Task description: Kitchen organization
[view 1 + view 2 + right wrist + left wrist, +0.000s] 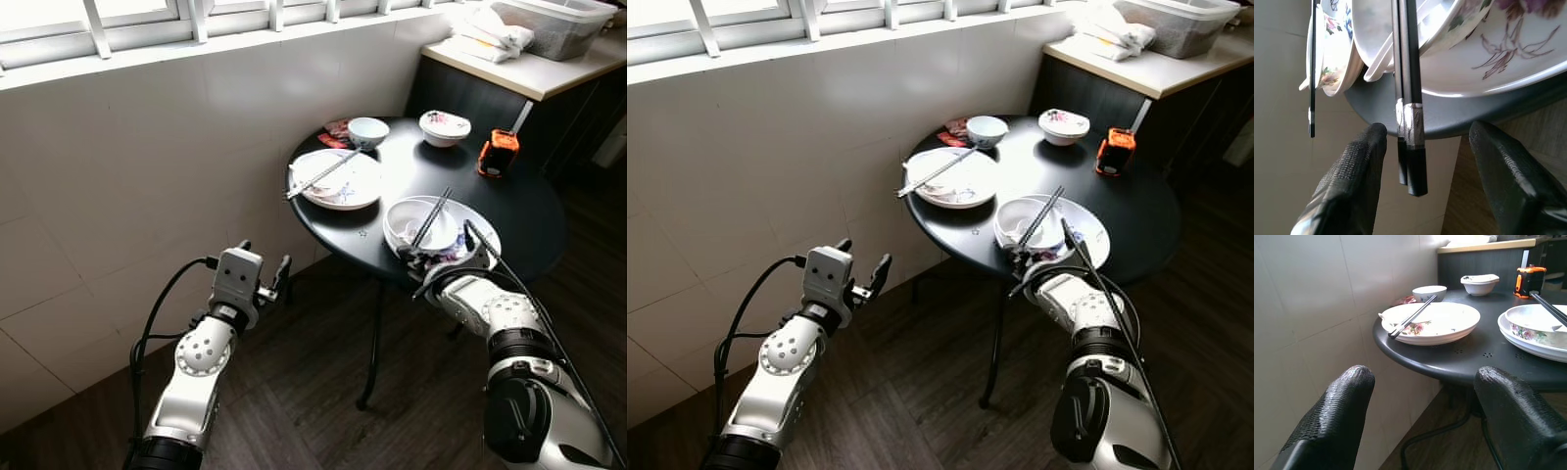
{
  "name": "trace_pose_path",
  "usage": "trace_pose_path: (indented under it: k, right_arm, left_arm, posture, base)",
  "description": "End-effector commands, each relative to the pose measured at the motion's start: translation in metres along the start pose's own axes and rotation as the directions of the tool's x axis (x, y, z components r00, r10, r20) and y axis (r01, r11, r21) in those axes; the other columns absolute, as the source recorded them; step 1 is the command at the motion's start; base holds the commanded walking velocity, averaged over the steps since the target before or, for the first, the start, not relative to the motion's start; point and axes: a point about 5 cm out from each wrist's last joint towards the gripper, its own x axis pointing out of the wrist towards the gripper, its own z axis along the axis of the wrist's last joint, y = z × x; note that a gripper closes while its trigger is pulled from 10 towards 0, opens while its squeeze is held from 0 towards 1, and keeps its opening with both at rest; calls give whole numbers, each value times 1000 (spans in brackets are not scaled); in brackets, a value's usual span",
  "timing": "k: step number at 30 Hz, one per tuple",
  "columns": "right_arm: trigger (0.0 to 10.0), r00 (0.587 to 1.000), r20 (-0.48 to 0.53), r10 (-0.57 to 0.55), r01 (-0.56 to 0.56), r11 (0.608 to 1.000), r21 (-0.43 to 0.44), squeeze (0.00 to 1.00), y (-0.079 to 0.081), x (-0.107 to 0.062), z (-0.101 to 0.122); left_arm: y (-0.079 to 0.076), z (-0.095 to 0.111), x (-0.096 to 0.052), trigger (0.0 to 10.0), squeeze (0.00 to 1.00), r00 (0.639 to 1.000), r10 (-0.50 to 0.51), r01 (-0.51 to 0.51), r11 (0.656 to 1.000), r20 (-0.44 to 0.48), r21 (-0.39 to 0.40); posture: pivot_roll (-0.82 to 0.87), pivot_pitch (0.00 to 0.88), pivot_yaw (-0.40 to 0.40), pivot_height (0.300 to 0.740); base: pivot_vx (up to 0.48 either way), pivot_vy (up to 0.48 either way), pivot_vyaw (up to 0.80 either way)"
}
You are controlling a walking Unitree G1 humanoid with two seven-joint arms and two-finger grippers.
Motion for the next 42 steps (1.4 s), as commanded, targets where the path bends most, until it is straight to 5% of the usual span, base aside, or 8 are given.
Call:
trace_pose_path:
  k: [1, 13, 18, 21, 22, 28, 36, 42]
  right_arm:
    - [10000, 1000, 1, 19, -18, 1000, -20, 0, 6, 0, 5]
    - [10000, 999, -9, 39, -40, 999, -18, 0, 6, 2, 5]
    - [1216, 999, -9, 41, -42, 999, -14, 0, 4, 2, 5]
    - [706, 999, -7, 42, -42, 999, -15, 0, 4, 2, 5]
    - [4863, 999, -4, 47, -47, 999, -20, 0, 4, 2, 6]
    - [10000, 999, -6, 40, -40, 999, -23, 0, 2, 3, 5]
    - [10000, 999, 0, 40, -40, 999, -16, 0, 1, 3, 6]
    - [0, 999, 10, 43, -43, 999, -9, 0, 0, 3, 7]
  left_arm:
    - [-3, 2, 0, 10000, 0, 1000, -8, 8, 1000, 1, 8]
    - [-3, 2, -1, 10000, 0, 1000, -9, 9, 1000, -3, 9]
    - [-3, 2, -1, 10000, 0, 1000, -10, 10, 1000, -5, 8]
    - [-4, 2, -1, 10000, 0, 1000, -11, 11, 1000, -6, 8]
    - [-4, 1, -1, 10000, 0, 1000, -11, 11, 1000, -7, 8]
    - [-4, 1, -1, 10000, 0, 1000, -11, 11, 1000, -10, 6]
    - [-4, 0, -1, 10000, 0, 1000, -14, 14, 1000, -16, 5]
    - [-4, 0, -1, 10000, 0, 1000, -14, 14, 1000, -19, 6]
  posture:
    - [-58, 0, -87, 740]
    - [-55, 0, -87, 740]
    - [-55, 0, -86, 740]
    - [-55, 0, -87, 740]
    - [-55, 0, -86, 740]
    - [-55, 0, -85, 740]
    - [-55, 0, -85, 740]
    - [-55, 0, -84, 740]
  base:
    - [0, 0, 0]
    - [0, 0, 0]
    - [0, 0, 0]
    - [0, 0, 0]
    - [0, 0, 0]
    - [0, 0, 0]
    - [0, 0, 0]
    - [0, 0, 0]
